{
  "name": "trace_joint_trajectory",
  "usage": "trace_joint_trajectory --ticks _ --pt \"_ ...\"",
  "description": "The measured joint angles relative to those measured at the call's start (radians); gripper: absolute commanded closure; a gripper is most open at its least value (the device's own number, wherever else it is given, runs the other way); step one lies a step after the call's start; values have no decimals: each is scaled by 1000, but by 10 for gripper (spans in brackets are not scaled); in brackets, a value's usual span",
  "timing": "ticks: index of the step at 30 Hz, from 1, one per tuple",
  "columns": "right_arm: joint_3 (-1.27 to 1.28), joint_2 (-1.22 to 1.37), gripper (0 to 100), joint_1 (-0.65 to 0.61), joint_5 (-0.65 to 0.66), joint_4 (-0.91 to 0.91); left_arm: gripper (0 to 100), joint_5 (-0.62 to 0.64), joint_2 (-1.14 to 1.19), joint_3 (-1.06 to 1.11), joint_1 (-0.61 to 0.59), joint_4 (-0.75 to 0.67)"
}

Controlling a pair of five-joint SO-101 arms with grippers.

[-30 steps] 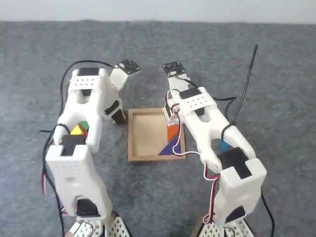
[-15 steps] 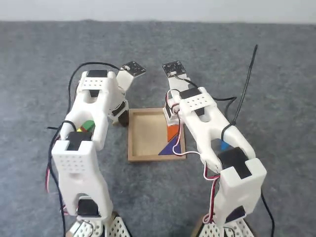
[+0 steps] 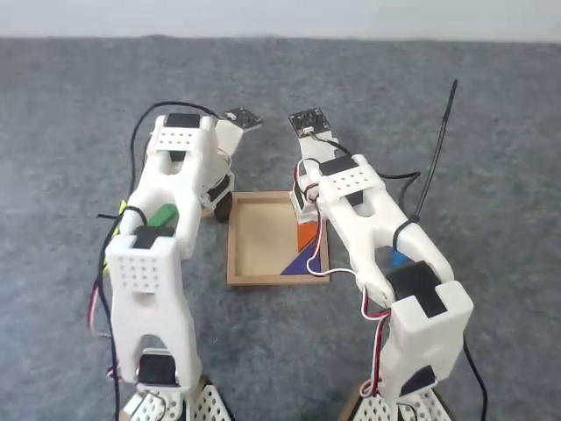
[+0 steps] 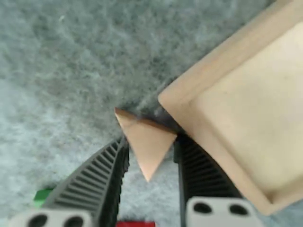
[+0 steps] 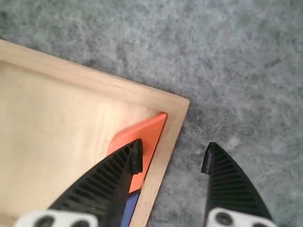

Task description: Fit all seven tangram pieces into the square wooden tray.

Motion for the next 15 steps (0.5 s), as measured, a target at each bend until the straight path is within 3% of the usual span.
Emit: trace_joint_trajectory --ticks 4,15 --pt "0 0 772 0 0 0 863 8 78 -124 0 89" --pt "0 0 772 2 0 3 927 44 97 -149 6 98"
